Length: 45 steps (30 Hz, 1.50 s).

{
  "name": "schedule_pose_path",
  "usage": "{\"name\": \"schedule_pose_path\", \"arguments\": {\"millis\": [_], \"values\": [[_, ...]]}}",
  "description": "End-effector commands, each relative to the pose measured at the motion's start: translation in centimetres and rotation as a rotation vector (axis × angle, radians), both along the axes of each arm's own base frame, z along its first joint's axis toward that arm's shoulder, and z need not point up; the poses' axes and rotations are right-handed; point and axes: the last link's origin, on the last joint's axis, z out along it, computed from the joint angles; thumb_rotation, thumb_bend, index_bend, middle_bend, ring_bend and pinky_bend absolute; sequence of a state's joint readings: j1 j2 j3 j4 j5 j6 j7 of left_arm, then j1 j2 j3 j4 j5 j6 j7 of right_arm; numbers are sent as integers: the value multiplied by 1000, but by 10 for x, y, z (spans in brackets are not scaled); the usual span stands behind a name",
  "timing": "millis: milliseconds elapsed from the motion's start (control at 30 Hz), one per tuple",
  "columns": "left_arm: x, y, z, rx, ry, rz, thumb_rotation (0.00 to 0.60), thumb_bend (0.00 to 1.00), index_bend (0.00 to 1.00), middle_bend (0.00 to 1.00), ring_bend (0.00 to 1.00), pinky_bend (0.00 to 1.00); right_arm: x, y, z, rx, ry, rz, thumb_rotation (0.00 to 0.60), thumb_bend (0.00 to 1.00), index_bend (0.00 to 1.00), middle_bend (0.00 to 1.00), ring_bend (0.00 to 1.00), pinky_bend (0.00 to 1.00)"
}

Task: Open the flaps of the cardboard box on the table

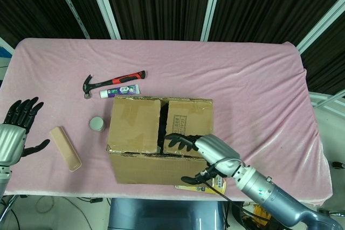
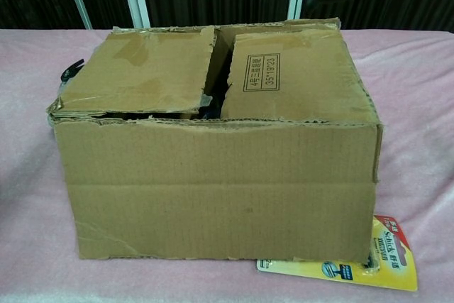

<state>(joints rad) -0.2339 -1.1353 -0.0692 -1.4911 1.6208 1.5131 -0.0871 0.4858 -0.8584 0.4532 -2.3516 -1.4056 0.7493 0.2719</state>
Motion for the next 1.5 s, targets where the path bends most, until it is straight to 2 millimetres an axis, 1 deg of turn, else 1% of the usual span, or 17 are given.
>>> {"name": "schedule_pose_path", "arguments": {"millis": [33, 100, 200, 300, 367, 433, 533, 600, 633, 700, 767, 833, 933, 1033, 1133, 1300, 1500], "values": [[18, 10, 1, -37, 43, -49, 600, 140, 0, 0, 0, 0, -73, 3, 8, -368, 211, -171, 600, 268, 51, 141, 69, 246], [30, 17, 1, -64, 55, -78, 600, 146, 0, 0, 0, 0, -94, 5, 11, -457, 254, -217, 600, 268, 25, 115, 49, 238], [57, 31, -2, -154, 83, -131, 600, 169, 0, 0, 0, 0, -133, 13, 16, -590, 315, -290, 600, 268, 13, 105, 45, 238], [86, 48, -5, -256, 146, -187, 600, 207, 0, 0, 0, 0, -163, 21, 17, -649, 329, -362, 600, 268, 13, 105, 45, 238], [102, 56, -8, -297, 192, -222, 600, 234, 0, 0, 0, 0, -177, 26, 15, -666, 340, -388, 600, 268, 12, 105, 45, 238], [126, 66, -14, -351, 257, -292, 600, 290, 0, 0, 0, 0, -192, 31, 13, -677, 364, -411, 600, 269, 12, 105, 45, 238], [149, 78, -21, -436, 357, -349, 600, 404, 0, 0, 0, 0, -202, 34, 8, -665, 354, -421, 600, 270, 13, 105, 45, 238], [175, 91, -29, -493, 457, -410, 600, 471, 0, 0, 0, 0, -210, 34, 5, -651, 355, -418, 600, 269, 12, 105, 45, 238], [185, 94, -32, -507, 478, -432, 600, 515, 0, 0, 0, 0, -211, 33, 4, -656, 349, -414, 600, 269, 13, 105, 45, 238], [200, 98, -38, -523, 497, -464, 600, 584, 9, 2, 0, 9, -212, 31, 3, -663, 335, -412, 600, 269, 13, 106, 45, 238], [214, 100, -46, -540, 508, -497, 600, 656, 36, 22, 0, 41, -214, 30, 2, -666, 323, -413, 600, 269, 12, 108, 45, 238], [226, 102, -55, -556, 519, -528, 600, 701, 69, 62, 13, 87, -217, 28, 1, -668, 314, -417, 600, 269, 13, 110, 45, 238], [242, 103, -69, -570, 529, -575, 600, 755, 131, 155, 82, 166, -220, 27, 0, -668, 308, -422, 600, 269, 13, 110, 45, 238], [250, 104, -79, -574, 532, -602, 600, 795, 195, 239, 156, 239, -221, 25, -2, -666, 306, -420, 600, 269, 13, 112, 45, 238], [257, 106, -90, -587, 541, -622, 600, 835, 229, 283, 196, 279, -221, 24, -4, -659, 306, -418, 600, 270, 13, 120, 45, 238], [265, 107, -104, -602, 566, -646, 600, 917, 260, 336, 234, 313, -220, 23, -6, -654, 307, -404, 600, 269, 12, 121, 45, 238], [270, 109, -122, -626, 623, -656, 600, 968, 282, 375, 256, 323, -221, 23, -9, -655, 313, -388, 600, 270, 12, 121, 45, 238]]}}
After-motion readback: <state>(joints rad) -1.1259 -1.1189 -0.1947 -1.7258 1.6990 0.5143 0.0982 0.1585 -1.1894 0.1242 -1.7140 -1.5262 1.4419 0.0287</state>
